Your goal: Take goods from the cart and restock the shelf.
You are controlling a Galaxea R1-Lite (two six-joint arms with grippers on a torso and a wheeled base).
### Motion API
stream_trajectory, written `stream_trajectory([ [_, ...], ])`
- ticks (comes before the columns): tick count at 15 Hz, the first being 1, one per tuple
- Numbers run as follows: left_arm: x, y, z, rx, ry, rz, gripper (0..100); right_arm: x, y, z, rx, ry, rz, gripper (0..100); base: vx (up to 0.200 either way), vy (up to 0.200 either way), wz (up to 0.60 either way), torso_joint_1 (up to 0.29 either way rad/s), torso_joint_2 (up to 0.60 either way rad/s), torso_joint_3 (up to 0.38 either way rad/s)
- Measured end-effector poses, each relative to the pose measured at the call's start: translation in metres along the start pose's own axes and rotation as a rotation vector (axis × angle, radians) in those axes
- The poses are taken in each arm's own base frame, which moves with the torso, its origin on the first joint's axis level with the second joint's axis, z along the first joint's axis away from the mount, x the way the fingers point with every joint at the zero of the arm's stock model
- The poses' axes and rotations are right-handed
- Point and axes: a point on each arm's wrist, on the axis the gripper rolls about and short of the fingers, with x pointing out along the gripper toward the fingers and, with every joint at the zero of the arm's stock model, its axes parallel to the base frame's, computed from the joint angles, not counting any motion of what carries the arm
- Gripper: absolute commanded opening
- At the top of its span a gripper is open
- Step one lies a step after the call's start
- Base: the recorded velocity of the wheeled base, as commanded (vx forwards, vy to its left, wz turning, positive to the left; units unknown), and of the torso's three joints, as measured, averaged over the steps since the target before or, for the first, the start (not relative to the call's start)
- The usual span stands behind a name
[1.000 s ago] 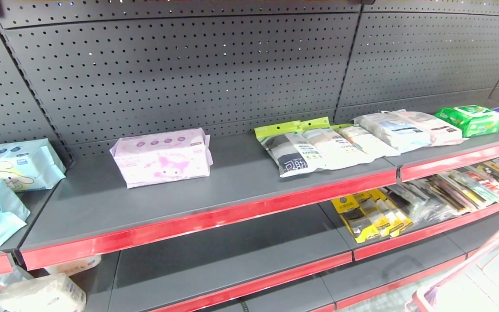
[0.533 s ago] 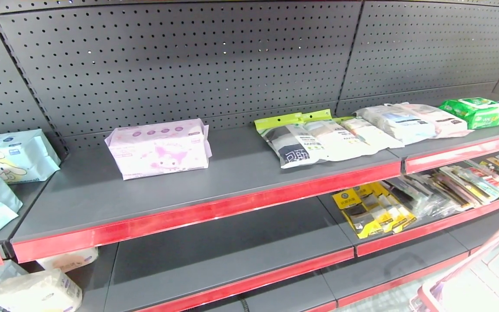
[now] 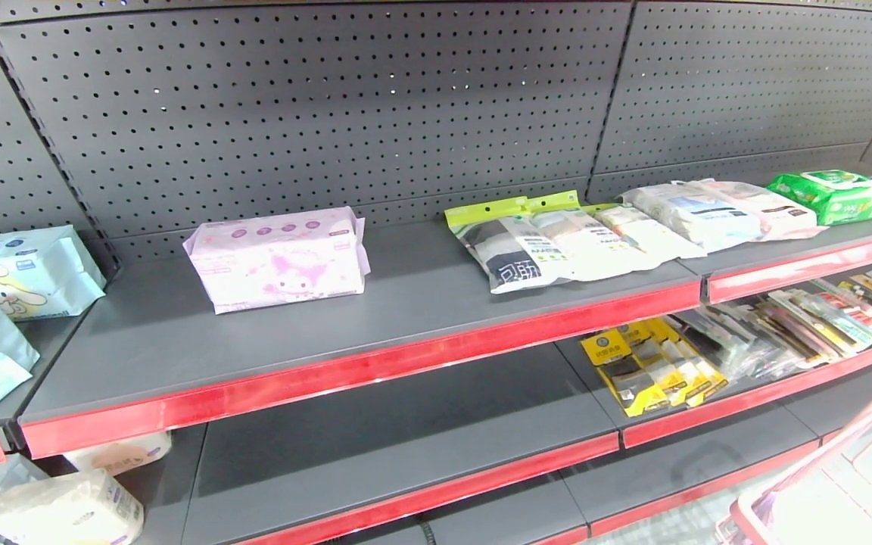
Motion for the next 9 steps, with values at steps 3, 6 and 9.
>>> stream_trajectory([
  [3, 0.000, 0.000, 0.000, 0.000, 0.000, 0.000, 100, 0.008, -0.003, -0.002, 0.003, -0.001, 0.011, 100, 0.000, 0.000, 0.00, 0.000, 0.00, 0.000],
  [6, 0.000, 0.000, 0.000, 0.000, 0.000, 0.000, 100, 0.014, -0.004, -0.004, 0.011, 0.000, 0.027, 100, 0.000, 0.000, 0.00, 0.000, 0.00, 0.000],
  [9, 0.000, 0.000, 0.000, 0.000, 0.001, 0.000, 100, 0.018, -0.007, -0.006, 0.023, 0.009, 0.028, 100, 0.000, 0.000, 0.00, 0.000, 0.00, 0.000],
])
